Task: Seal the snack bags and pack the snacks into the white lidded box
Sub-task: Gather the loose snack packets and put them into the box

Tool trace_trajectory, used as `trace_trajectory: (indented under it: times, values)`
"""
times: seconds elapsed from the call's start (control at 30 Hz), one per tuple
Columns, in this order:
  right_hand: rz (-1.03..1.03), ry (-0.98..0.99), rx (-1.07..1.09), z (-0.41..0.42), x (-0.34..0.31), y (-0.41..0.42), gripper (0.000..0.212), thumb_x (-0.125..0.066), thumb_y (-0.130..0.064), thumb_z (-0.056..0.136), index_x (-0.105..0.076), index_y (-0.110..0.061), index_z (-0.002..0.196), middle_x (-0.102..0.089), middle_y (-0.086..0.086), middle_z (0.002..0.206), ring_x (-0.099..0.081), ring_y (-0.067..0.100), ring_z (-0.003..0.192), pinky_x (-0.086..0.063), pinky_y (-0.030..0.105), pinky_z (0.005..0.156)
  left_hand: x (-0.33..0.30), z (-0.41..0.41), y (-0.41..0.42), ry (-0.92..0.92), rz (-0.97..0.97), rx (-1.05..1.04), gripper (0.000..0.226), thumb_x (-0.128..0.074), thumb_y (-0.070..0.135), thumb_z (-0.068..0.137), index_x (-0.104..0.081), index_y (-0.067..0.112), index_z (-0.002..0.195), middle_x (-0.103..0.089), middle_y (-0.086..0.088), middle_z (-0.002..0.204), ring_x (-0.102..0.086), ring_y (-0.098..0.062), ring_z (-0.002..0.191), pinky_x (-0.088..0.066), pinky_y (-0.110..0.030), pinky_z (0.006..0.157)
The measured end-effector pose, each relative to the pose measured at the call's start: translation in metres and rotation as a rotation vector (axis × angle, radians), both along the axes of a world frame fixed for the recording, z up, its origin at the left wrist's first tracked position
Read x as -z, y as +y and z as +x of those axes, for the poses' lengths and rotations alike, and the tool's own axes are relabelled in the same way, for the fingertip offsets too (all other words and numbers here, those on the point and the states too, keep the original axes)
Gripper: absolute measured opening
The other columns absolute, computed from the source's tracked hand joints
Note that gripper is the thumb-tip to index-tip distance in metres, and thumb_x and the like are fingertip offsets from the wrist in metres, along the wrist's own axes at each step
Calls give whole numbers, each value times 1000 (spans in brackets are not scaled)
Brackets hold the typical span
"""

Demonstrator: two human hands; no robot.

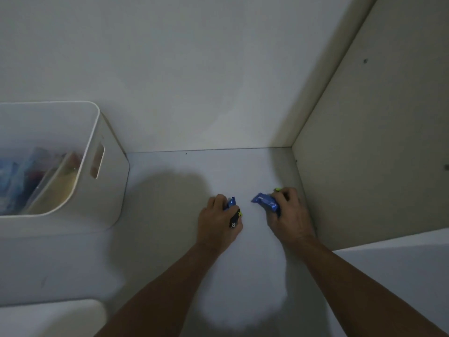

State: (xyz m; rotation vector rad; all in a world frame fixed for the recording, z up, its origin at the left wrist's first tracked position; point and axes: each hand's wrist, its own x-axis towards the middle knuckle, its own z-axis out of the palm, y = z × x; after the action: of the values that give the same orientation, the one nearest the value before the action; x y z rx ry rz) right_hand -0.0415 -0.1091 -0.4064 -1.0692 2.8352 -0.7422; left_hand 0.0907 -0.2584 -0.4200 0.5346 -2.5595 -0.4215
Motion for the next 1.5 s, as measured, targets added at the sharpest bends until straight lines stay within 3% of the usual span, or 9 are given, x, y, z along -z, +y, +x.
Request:
trace_trajectory:
  times: [0.2,0.3,0.43,0.6,0.9,1.2,1.3,1.4,1.5]
  values:
    - [-94,-82,61,12,-16,-8,27,-54,-24,81,-67,-9,100,-55,10,101,-61,30,71,-40,27,58,-16,13,-5,-36,12,1,13,-68,24,64,-56,19,63,-50,-2,78,-47,-18,70,-32,-21,44]
    - [-152,-101,56,16,-40,-23,16,-59,-11,82,-66,-7,96,-56,11,99,-60,31,75,-42,29,60,-40,17,-14,-50,38,-38,14,-71,24,64,-58,19,63,-47,0,77,-48,-18,70,-35,-21,43]
    - [-229,-108,24,19,-90,-62,10,-57,-9,86,-65,-7,93,-57,10,98,-57,26,79,-37,28,62,-91,21,-41,98,116,-71,10,-66,23,71,-64,14,72,-47,-2,79,-47,-20,71,-45,-31,45]
    - [-366,-129,-121,40,-161,-136,14,-51,-11,85,-64,-11,91,-58,7,96,-56,21,78,-38,27,66,-165,42,-93,274,127,-178,11,-66,24,73,-68,14,78,-45,0,82,-45,-15,72,-41,-27,51]
    - [-469,-233,-278,126,-242,-271,15,-52,-8,85,-64,-12,93,-56,6,94,-52,18,77,-35,24,66,-238,123,-198,336,159,-447,11,-65,26,74,-68,16,75,-44,2,85,-51,-20,80,-37,-28,57]
    - [-389,-471,-231,201,-245,-367,12,-48,-13,88,-58,-17,82,-62,9,86,-53,22,76,-34,27,54,-216,196,-259,319,458,-660,15,-69,25,76,-66,11,74,-51,-7,88,-57,-22,74,-52,-42,71]
    - [-363,-619,-142,214,-235,-379,11,-46,-12,86,-57,-15,84,-56,1,74,-52,21,69,-32,25,52,-203,208,-273,250,601,-625,31,-67,47,74,-69,17,76,-57,-8,90,-60,-18,78,-51,-36,76]
    - [-284,-737,-111,221,-226,-383,14,-51,-17,85,-59,-13,96,-61,6,86,-57,25,82,-40,27,64,-197,213,-283,256,899,-594,78,-42,87,63,-64,28,110,-63,-4,114,-59,-19,105,-44,-44,100]
    - [-202,-755,-99,222,-228,-381,7,-51,-9,86,-54,-9,92,-55,11,91,-51,24,83,-39,29,72,-203,219,-287,262,1070,-564,83,-34,81,76,-50,20,131,-56,0,117,-49,-17,114,-36,-42,108]
